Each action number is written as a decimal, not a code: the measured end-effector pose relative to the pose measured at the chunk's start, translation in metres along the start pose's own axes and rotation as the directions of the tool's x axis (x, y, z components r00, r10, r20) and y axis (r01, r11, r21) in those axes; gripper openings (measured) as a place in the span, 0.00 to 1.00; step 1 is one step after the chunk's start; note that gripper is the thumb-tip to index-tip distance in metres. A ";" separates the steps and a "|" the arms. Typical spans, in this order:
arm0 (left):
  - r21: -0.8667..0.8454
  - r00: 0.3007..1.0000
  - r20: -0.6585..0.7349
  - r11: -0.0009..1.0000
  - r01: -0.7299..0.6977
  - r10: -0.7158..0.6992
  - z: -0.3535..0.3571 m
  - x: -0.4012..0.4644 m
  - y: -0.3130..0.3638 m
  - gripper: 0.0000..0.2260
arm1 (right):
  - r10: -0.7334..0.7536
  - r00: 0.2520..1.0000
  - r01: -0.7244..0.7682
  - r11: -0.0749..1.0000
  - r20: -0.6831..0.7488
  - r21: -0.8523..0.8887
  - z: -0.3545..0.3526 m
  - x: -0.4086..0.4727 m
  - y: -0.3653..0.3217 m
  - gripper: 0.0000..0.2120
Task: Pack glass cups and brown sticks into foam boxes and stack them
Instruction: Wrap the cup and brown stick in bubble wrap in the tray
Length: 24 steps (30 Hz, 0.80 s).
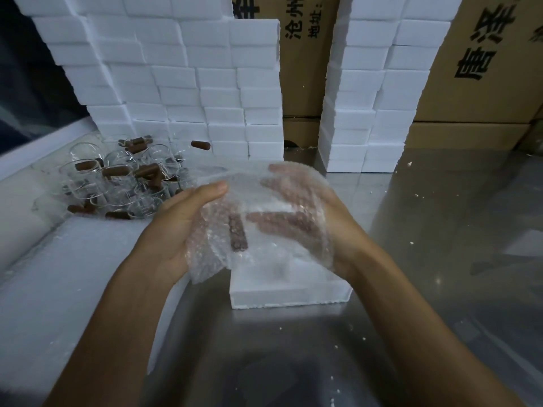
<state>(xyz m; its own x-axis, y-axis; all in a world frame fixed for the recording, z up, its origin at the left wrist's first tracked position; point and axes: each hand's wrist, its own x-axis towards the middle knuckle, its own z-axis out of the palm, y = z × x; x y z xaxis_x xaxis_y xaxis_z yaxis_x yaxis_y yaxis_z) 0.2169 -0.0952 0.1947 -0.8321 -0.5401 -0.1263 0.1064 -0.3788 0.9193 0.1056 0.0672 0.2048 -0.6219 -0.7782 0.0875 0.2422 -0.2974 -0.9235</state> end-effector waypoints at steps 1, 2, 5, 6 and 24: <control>-0.028 1.000 -0.004 1.000 0.015 -0.015 -0.002 0.001 0.000 0.33 | 0.015 1.000 -0.013 0.998 -0.019 0.062 -0.003 0.001 -0.001 0.13; -0.050 1.000 -0.011 0.999 0.022 -0.022 -0.004 0.003 0.000 0.30 | 0.016 0.997 -0.010 0.996 -0.076 0.083 -0.008 0.002 -0.003 0.14; -0.128 0.999 -0.035 0.992 0.021 -0.026 -0.007 0.005 0.000 0.20 | -0.029 0.927 0.079 0.990 -0.374 0.120 -0.021 0.008 -0.003 0.13; -0.162 0.999 -0.046 0.987 0.019 -0.026 -0.006 0.005 0.000 0.18 | -0.029 0.896 0.097 0.987 -0.444 0.131 -0.024 0.011 -0.002 0.12; -0.274 0.971 -0.176 0.940 -0.205 0.161 0.038 0.003 -0.027 0.23 | 0.084 0.958 -0.052 0.991 -0.273 0.121 0.011 0.005 0.032 0.12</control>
<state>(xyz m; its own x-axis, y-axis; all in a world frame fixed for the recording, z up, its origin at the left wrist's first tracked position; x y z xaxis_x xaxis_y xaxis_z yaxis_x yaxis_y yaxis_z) 0.1909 -0.0576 0.1834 -0.6949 -0.7180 -0.0406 0.4200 -0.4510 0.7875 0.1183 0.0472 0.1797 -0.7790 -0.6197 -0.0957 0.3629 -0.3210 -0.8748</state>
